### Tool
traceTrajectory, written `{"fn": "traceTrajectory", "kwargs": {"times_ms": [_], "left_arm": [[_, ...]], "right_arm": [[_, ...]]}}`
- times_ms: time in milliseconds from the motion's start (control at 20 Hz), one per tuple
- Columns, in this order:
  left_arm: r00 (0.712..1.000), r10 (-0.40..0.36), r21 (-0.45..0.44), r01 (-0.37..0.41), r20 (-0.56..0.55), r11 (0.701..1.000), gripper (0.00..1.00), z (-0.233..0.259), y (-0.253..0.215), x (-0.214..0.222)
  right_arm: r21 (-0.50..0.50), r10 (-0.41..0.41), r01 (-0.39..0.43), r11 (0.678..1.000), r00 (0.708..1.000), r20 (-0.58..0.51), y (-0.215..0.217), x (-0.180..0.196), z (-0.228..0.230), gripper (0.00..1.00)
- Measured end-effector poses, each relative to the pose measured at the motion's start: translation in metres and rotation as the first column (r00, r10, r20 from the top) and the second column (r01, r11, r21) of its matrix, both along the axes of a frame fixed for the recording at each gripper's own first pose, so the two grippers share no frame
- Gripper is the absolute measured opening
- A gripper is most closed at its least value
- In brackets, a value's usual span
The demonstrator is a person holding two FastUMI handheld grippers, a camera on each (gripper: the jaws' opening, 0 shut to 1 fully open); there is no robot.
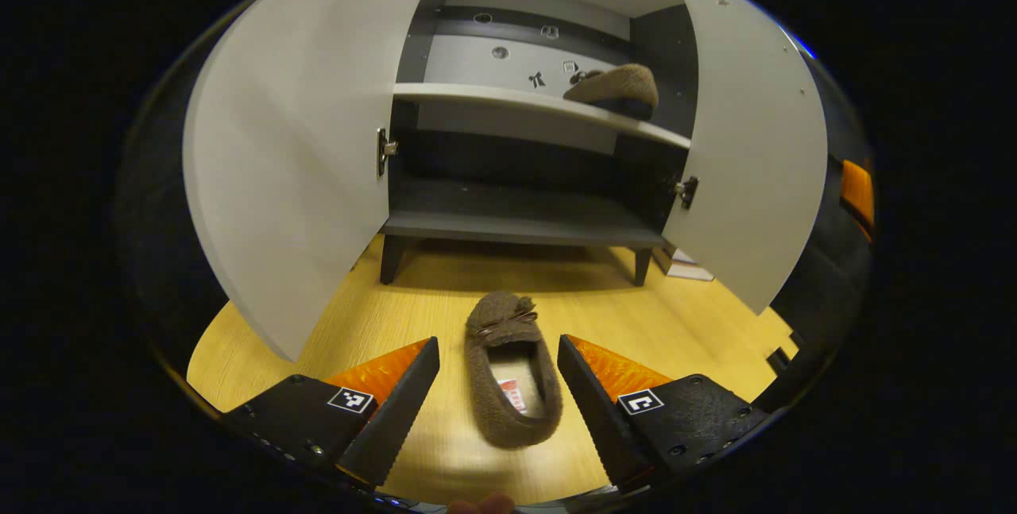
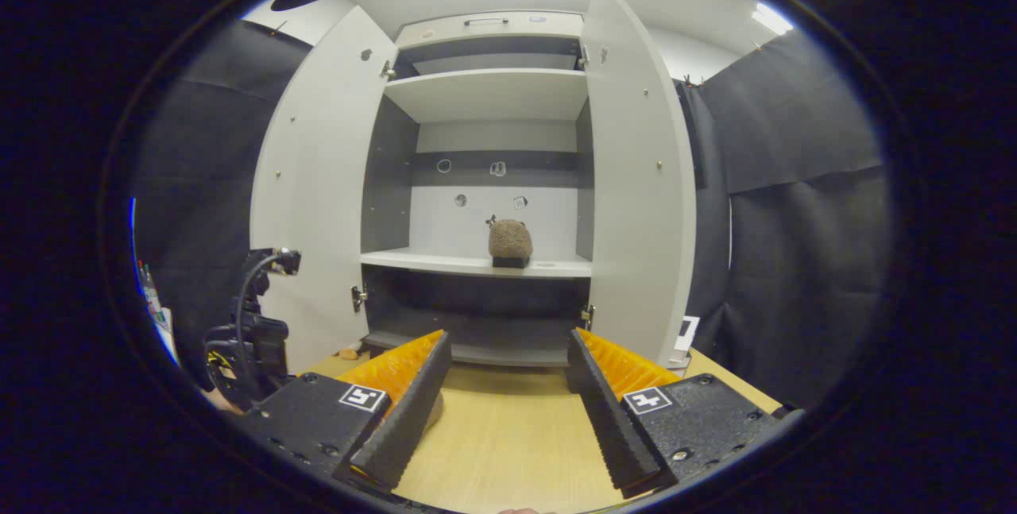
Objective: Grab one shoe with the right hand and put it into the shoe cabinet, grab the other shoe with the left hand and put it into the shoe cabinet; then close the right door with the right hand and the left door with the left hand.
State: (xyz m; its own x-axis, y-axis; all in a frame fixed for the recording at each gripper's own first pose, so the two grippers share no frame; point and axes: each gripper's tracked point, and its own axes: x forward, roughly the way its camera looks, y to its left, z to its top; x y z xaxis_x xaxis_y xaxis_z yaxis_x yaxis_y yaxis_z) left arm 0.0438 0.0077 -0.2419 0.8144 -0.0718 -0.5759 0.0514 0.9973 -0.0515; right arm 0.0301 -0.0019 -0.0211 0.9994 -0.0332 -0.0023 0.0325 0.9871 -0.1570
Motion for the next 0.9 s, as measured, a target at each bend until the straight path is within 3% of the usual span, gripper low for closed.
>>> {"fn": "traceTrajectory", "kwargs": {"times_ms": [450,600,750,800,900], "left_arm": [[0.981,0.035,0.05,-0.026,-0.19,0.998,0.96,-0.078,0.025,0.017],[0.977,0.023,0.015,-0.02,-0.211,1.0,0.94,-0.089,0.02,0.031],[0.977,0.057,0.031,-0.052,-0.205,0.998,0.86,-0.095,0.027,0.045],[0.976,0.063,0.022,-0.06,-0.209,0.998,0.74,-0.098,0.027,0.049],[0.979,0.058,0.007,-0.058,-0.195,0.998,0.64,-0.099,0.022,0.056]], "right_arm": [[0.006,-0.033,0.033,0.999,0.999,-0.03,-0.018,0.0,-0.009,0.94],[0.012,-0.032,0.033,0.999,0.997,-0.069,-0.021,0.002,-0.02,0.94],[0.02,-0.037,0.039,0.999,0.996,-0.08,-0.026,0.002,-0.022,0.94],[0.022,-0.041,0.043,0.999,0.996,-0.083,-0.027,0.003,-0.023,0.94],[0.02,-0.047,0.049,0.999,0.995,-0.089,-0.03,0.005,-0.023,0.94]]}}
